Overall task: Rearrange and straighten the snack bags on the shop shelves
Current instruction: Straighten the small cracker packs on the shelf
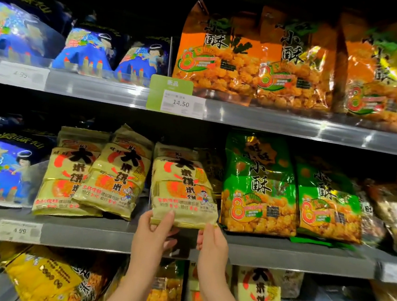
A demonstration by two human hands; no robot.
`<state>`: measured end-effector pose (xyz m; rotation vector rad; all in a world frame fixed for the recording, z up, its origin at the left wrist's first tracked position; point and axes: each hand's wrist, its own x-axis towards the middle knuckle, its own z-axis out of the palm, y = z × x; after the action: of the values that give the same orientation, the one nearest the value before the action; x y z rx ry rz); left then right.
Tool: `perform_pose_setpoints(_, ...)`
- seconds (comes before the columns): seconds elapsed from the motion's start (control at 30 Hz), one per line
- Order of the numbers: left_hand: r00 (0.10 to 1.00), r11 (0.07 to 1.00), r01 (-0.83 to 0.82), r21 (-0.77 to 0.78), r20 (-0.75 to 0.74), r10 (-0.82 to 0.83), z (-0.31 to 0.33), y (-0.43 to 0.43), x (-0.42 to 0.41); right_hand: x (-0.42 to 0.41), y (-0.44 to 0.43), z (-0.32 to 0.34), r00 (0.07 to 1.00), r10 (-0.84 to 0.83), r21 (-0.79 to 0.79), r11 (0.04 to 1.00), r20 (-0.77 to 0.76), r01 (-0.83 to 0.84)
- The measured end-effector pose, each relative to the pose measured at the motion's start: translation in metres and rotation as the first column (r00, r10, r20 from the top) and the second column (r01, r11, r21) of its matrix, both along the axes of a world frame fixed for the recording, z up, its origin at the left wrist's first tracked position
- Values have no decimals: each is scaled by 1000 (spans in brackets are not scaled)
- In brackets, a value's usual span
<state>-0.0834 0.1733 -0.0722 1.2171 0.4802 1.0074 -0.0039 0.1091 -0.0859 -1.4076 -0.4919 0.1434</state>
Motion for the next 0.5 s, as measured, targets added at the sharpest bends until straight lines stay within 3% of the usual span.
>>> perform_pose_setpoints(0.3, 998, 990, 58, -126, 39, -53, -28, -8, -5, -3, -17, -32, 997, 72, -142, 987, -36, -76)
perform_pose_setpoints(0.5, 995, 991, 97, -91, 6, -96, -52, -28, -20, -4, -44, -51, 933, 249, 92, 968, -261, -233)
